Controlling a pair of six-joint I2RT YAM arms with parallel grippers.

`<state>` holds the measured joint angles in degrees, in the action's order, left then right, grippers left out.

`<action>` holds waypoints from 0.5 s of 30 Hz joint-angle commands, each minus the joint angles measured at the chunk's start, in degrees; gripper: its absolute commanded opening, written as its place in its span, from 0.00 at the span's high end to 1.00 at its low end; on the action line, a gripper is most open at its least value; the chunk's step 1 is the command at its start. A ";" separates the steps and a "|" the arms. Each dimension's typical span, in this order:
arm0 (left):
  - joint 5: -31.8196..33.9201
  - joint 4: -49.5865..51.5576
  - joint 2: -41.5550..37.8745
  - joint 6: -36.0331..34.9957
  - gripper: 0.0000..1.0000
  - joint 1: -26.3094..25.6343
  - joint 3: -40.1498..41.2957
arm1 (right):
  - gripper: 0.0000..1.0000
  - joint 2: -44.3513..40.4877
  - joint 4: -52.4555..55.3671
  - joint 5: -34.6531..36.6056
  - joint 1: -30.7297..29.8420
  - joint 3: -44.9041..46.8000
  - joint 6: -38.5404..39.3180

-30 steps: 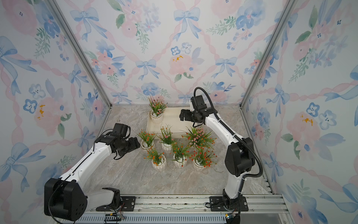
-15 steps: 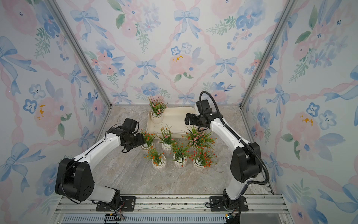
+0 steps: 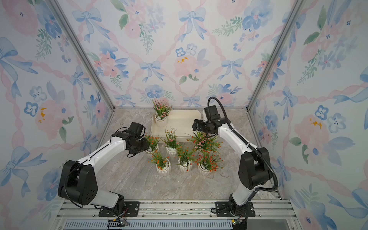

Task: Put the potted gypsophila into the storage box
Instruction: Pick up the baby's breath potted plant from the center of the board.

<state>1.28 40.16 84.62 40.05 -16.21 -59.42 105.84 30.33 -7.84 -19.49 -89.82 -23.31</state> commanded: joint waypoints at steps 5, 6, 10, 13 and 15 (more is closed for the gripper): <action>0.83 -1.27 1.73 0.79 0.45 -0.27 1.55 | 0.03 -1.24 -0.95 -0.79 0.65 1.82 -0.94; 0.73 -1.40 2.07 0.81 0.45 -0.32 1.71 | 0.03 -1.39 -0.90 -0.80 0.63 2.01 -0.99; 0.54 -1.96 2.36 0.75 0.48 -0.32 2.09 | 0.03 -1.69 -1.01 -0.70 0.70 2.67 -0.98; 0.63 -2.17 2.68 0.81 0.50 -0.26 2.16 | 0.03 -2.05 -1.18 -0.52 0.85 3.22 -1.12; 0.55 -2.30 2.92 0.84 0.50 -0.26 2.33 | 0.03 -2.21 -1.27 -0.51 0.98 3.51 -1.15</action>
<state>1.48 38.35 86.85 40.40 -16.21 -57.93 104.86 29.23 -8.19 -19.11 -87.48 -23.64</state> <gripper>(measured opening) 0.501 0.969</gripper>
